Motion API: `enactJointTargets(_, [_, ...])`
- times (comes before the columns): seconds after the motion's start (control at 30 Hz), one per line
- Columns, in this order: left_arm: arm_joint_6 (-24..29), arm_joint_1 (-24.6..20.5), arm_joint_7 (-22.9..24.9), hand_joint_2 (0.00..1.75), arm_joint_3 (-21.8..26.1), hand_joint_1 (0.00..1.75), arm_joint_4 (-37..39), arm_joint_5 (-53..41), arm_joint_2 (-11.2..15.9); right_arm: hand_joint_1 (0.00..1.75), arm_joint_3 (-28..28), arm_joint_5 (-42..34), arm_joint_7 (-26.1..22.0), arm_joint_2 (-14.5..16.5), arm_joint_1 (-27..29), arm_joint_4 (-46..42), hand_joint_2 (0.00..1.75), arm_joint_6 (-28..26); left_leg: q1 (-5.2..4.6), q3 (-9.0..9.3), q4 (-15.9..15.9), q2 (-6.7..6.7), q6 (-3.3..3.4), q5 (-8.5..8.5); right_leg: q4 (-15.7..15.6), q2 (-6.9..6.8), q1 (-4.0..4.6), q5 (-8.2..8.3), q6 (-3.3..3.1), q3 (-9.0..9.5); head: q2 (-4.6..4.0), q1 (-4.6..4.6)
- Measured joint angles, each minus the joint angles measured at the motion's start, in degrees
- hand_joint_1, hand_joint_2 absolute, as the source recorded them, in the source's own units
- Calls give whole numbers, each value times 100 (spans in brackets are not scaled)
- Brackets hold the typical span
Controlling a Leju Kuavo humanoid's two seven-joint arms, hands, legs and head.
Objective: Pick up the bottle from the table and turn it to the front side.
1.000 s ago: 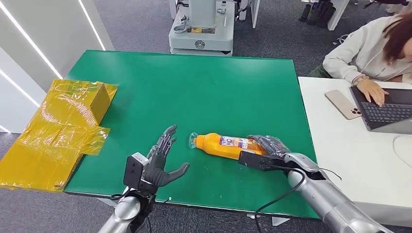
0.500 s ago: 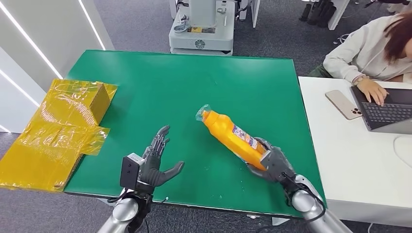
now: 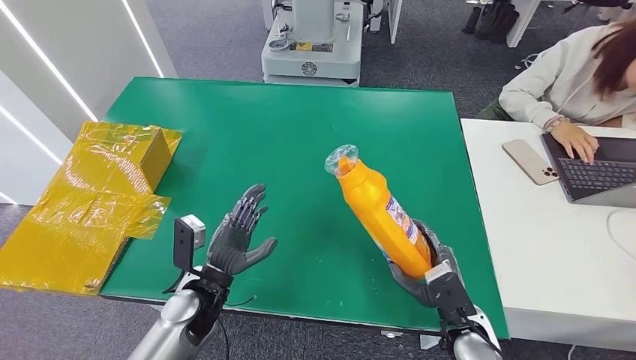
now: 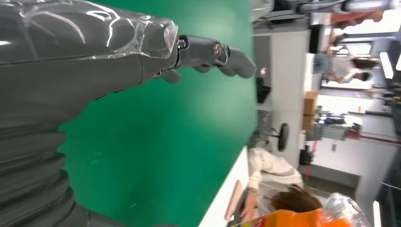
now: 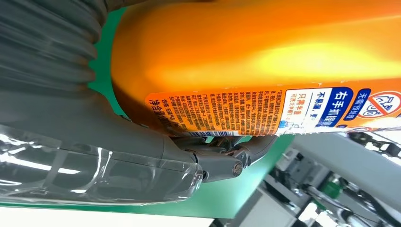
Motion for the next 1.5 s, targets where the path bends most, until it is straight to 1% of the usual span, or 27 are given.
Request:
enactJointTargets(0.13, [-616, -690, 349, 175, -22, 0, 283, 624, -42, 175, 106, 61, -44, 189, -216, 20, 175, 38, 0, 0, 0, 6, -1, 10, 3, 7, 0, 12, -4, -2, 0, 0])
enactJointTargets(0.2, [-811, -1008, 507, 175, -73, 0, 399, 828, -114, 175, 233, 130, -39, 323, -413, 131, 175, 79, 0, 1, 1, 10, -3, 14, 4, 11, 0, 16, -9, -5, 0, 0])
enactJointTargets(0.3, [-913, -1421, 688, 175, -199, 0, 512, 990, -248, 175, 434, 176, -10, 540, -685, 366, 175, 136, 0, 1, 1, 8, -4, 19, 4, 9, 1, 17, -9, -5, 0, 0])
enactJointTargets(0.4, [-897, -1713, 754, 175, -329, 0, 605, 1026, -350, 175, 568, 138, 2, 721, -864, 577, 175, 187, 0, 0, 1, 8, -4, 19, 5, 9, 0, 17, -9, -5, 0, 0])
enactJointTargets(0.57, [-841, -1954, 853, 175, -463, 0, 820, 1202, -476, 175, 672, 109, 21, 904, -989, 850, 175, 235, 0, -1, 1, 8, -3, 18, 4, 9, 0, 17, -9, -7, 0, -1])
enactJointTargets(0.9, [-800, -2101, 869, 175, -581, 0, 1161, 1197, -573, 175, 734, 205, 90, 1138, -1184, 1342, 175, 278, 0, -1, 1, 8, -4, 19, 4, 9, 0, 17, -9, -8, 0, 1])
enactJointTargets(0.93, [-794, -2122, 871, 175, -592, 11, 1197, 1186, -583, 175, 733, 213, 92, 1154, -1199, 1386, 175, 290, 0, -2, 1, 8, -4, 19, 4, 9, 0, 17, -9, -8, 0, 1])
enactJointTargets(1.03, [-785, -2162, 872, 175, -618, 142, 1297, 1163, -611, 175, 727, 238, 87, 1199, -1242, 1504, 175, 308, 0, -2, 1, 9, -4, 19, 5, 11, 0, 18, -9, -8, 0, 0])
enactJointTargets(1.07, [-793, -2170, 872, 175, -626, 175, 1327, 1157, -622, 175, 724, 245, 85, 1216, -1262, 1548, 175, 312, 0, -2, 1, 10, -4, 19, 4, 11, 0, 18, -9, -8, 0, 0])
enactJointTargets(1.5, [-858, -2244, 924, 175, -646, 175, 1502, 1149, -740, 175, 668, 312, 39, 1337, -1377, 1921, 175, 301, 0, -2, 1, 9, -4, 19, 4, 10, 0, 18, -9, -8, 0, 0])
